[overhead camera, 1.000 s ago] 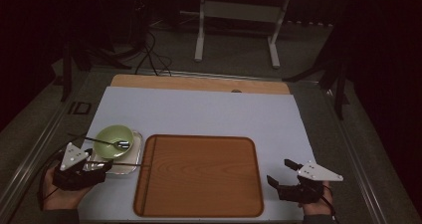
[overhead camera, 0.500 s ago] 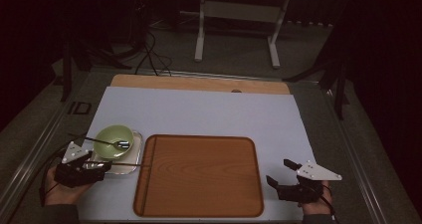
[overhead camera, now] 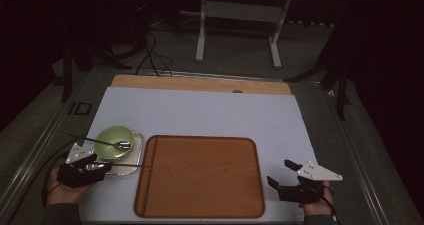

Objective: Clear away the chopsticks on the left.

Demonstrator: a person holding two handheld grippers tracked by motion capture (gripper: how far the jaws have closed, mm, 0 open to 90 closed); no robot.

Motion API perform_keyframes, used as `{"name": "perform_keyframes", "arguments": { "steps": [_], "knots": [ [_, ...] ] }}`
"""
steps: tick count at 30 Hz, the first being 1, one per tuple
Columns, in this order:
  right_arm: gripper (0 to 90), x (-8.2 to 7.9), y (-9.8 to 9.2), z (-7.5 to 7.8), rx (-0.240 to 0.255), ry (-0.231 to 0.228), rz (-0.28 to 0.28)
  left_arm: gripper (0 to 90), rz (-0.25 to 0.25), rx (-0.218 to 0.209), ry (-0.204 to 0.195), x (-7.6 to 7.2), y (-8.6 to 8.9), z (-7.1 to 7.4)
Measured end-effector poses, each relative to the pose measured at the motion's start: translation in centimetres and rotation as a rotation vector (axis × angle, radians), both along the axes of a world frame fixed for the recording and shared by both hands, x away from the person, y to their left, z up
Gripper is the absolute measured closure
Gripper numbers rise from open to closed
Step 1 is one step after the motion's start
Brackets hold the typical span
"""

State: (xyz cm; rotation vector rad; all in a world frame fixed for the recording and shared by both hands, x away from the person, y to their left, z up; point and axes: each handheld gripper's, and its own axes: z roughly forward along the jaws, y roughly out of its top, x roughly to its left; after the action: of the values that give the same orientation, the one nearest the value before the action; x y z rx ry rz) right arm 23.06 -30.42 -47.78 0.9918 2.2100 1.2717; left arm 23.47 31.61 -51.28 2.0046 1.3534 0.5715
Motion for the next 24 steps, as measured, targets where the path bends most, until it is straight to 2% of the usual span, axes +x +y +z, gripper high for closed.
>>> {"name": "perform_keyframes", "arguments": {
  "steps": [15,23,24],
  "knots": [
    [14.1,0.1,0.0,0.0,0.001,0.000,0.001,54.0,-0.029,0.081,0.031,-0.1,-0.8,-0.4],
    [14.1,0.1,0.1,0.0,0.000,-0.001,0.002,63.4,-0.046,0.092,0.027,-0.5,-1.0,-0.3],
    [14.1,0.1,0.1,0.0,0.000,-0.001,0.003,63.4,-0.063,0.099,0.023,-0.7,-1.1,-0.2]
  ]
}}
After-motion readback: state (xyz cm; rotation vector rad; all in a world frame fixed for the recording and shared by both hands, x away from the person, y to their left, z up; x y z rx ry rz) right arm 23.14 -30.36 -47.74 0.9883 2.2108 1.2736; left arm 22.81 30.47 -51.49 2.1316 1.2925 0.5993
